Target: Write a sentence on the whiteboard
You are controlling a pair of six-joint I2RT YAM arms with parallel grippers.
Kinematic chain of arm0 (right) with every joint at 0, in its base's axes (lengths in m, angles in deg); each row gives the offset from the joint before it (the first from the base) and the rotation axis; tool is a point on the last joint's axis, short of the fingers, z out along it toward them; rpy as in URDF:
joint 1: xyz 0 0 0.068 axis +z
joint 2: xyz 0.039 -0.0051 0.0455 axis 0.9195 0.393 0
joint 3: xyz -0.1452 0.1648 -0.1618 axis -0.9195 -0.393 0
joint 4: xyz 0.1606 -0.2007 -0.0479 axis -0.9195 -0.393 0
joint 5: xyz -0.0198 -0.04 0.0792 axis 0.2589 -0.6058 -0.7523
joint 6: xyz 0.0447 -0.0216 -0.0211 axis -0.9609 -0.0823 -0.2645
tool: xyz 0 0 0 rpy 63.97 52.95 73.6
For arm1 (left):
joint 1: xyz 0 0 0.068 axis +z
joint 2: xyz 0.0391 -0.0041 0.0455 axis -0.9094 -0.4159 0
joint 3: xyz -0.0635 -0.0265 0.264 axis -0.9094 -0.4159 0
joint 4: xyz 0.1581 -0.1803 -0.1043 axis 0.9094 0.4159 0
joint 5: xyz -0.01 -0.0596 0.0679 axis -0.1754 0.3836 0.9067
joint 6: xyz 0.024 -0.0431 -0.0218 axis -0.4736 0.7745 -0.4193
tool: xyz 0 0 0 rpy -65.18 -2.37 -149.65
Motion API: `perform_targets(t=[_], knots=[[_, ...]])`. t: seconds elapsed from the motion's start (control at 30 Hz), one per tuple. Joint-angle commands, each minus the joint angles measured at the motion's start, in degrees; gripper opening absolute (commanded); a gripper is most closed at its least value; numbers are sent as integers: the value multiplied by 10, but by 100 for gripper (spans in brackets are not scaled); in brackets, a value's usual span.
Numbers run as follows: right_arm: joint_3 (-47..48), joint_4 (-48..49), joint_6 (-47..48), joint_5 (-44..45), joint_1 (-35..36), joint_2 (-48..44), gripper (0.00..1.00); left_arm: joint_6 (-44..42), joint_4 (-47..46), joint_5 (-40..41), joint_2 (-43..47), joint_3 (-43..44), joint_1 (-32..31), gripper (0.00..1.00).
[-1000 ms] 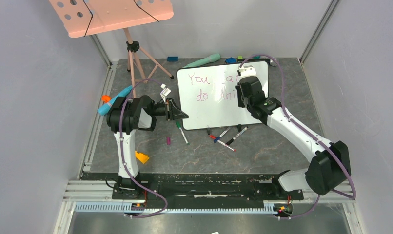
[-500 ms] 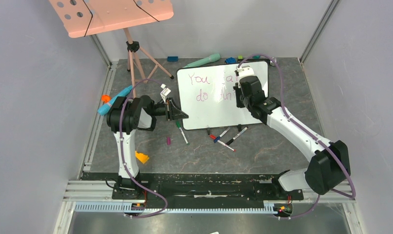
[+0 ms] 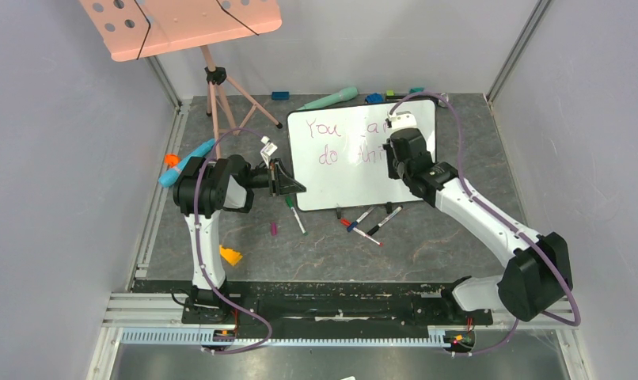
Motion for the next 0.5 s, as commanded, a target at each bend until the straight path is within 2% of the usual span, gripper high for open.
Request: perform_targets(t=[0.0,0.47], knots=[[-18,-2,-3,24,-4,-12,0,-39,-51,-2,-10,7,0,2],[-30,23,-20,-64,-3,-18,0,-38,-51,-1,-9,7,0,2]])
